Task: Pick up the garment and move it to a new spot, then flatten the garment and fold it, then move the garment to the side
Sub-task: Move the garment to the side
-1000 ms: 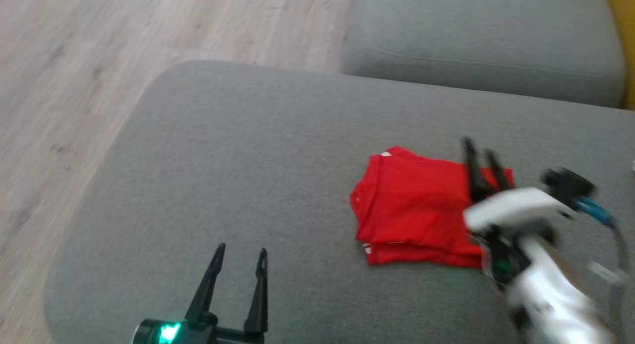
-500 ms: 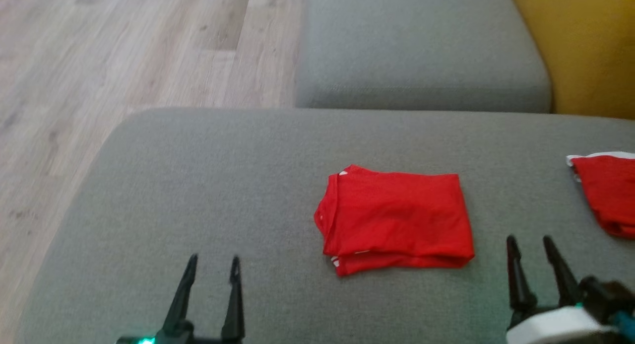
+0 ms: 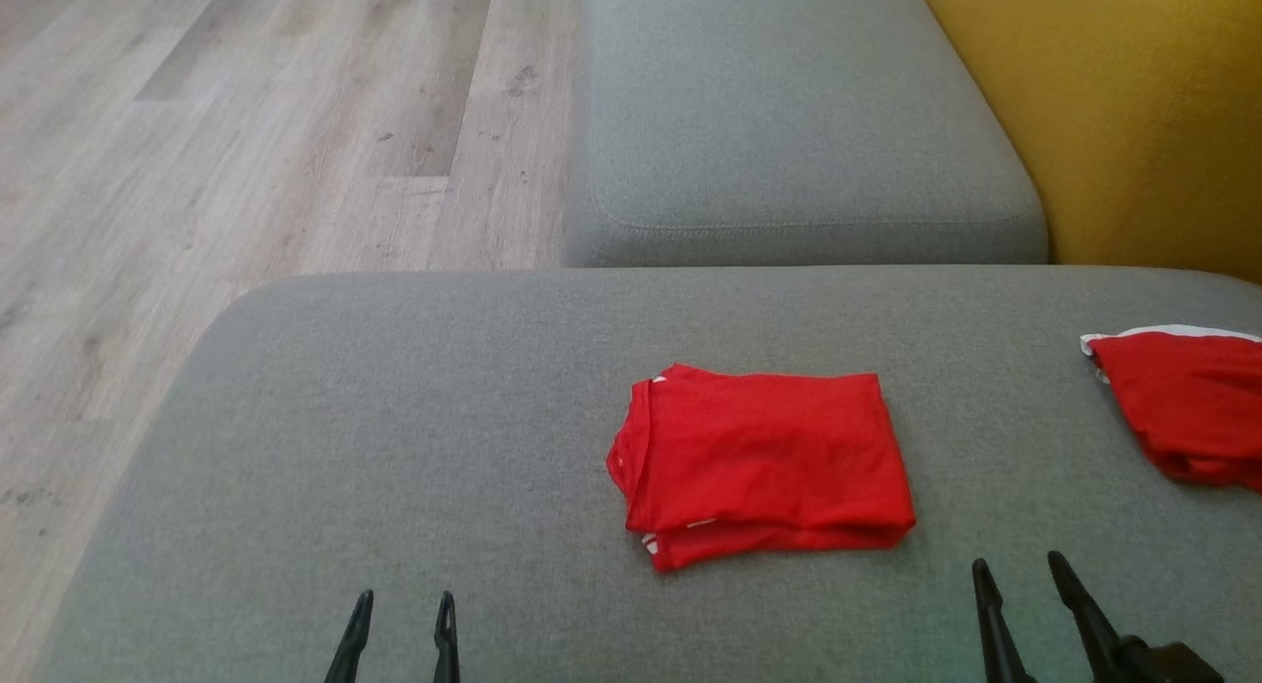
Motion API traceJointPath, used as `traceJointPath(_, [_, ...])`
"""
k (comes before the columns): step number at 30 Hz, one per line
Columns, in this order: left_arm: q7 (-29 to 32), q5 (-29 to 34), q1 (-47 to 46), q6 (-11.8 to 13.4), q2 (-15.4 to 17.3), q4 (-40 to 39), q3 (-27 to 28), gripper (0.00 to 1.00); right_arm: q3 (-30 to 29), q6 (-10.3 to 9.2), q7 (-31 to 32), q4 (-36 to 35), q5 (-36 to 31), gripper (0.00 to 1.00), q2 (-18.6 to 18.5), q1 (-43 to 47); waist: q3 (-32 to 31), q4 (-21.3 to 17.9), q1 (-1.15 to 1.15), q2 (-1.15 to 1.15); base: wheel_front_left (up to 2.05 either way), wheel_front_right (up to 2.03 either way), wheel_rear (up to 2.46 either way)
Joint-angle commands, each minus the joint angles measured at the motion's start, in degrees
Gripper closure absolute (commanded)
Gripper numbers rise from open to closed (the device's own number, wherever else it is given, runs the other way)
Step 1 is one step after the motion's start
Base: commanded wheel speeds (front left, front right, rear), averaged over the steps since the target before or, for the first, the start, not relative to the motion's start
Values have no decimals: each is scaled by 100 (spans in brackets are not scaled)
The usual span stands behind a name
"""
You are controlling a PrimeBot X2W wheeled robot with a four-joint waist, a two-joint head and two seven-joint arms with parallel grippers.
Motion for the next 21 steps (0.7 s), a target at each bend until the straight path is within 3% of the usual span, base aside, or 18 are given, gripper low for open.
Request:
traceJointPath(1, [-29, 55, -250, -15, -38, -149, 213, 0, 117, 39, -63, -213, -64, 0, -74, -226, -10, 1, 1, 0, 0, 0, 0])
traceJointPath(8, [-29, 106, -236, -170, -29, 105, 229, 0, 60, 39, -63, -143, -107, 0, 10, -164, -73, 6, 1, 0, 0, 0, 0])
traceJointPath(21, [-29, 170, -311, -182, -54, 63, 295, 0, -50, 39, -63, 28, -48, 0, 86, -201, 134, 39, 1, 0, 0, 0, 0])
